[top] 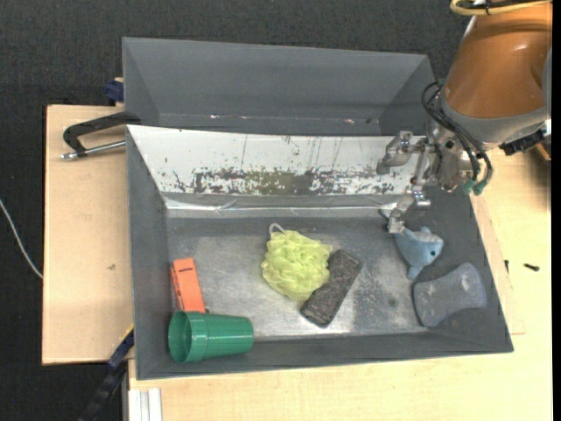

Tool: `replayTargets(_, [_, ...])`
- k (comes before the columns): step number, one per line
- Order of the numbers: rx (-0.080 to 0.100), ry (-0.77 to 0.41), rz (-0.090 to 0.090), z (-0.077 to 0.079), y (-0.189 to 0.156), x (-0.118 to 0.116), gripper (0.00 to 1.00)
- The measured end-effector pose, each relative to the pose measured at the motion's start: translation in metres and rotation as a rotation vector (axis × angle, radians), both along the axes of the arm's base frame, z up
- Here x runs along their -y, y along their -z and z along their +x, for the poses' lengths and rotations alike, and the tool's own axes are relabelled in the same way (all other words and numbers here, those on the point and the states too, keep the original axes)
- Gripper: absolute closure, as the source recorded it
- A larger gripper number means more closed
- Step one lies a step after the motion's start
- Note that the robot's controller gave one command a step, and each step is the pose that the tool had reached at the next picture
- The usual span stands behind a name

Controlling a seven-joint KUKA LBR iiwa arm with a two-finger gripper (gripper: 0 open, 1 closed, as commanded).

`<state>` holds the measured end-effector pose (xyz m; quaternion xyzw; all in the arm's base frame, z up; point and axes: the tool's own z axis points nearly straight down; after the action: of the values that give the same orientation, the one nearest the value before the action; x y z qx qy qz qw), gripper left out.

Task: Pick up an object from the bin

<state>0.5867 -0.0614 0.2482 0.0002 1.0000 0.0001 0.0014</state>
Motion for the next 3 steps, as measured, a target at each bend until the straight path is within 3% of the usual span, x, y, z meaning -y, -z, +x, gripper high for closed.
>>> replayTargets(1, [0.003,-0.042,0.0,-0.014,0.067,-0.044,0.0])
replayTargets(2, [-0.004,-0.086,0.001,-0.044,0.087,-0.123,0.0])
replayTargets(3, [-0.001,-0.221,0.003,-0.031,0.12,-0.118,0.0])
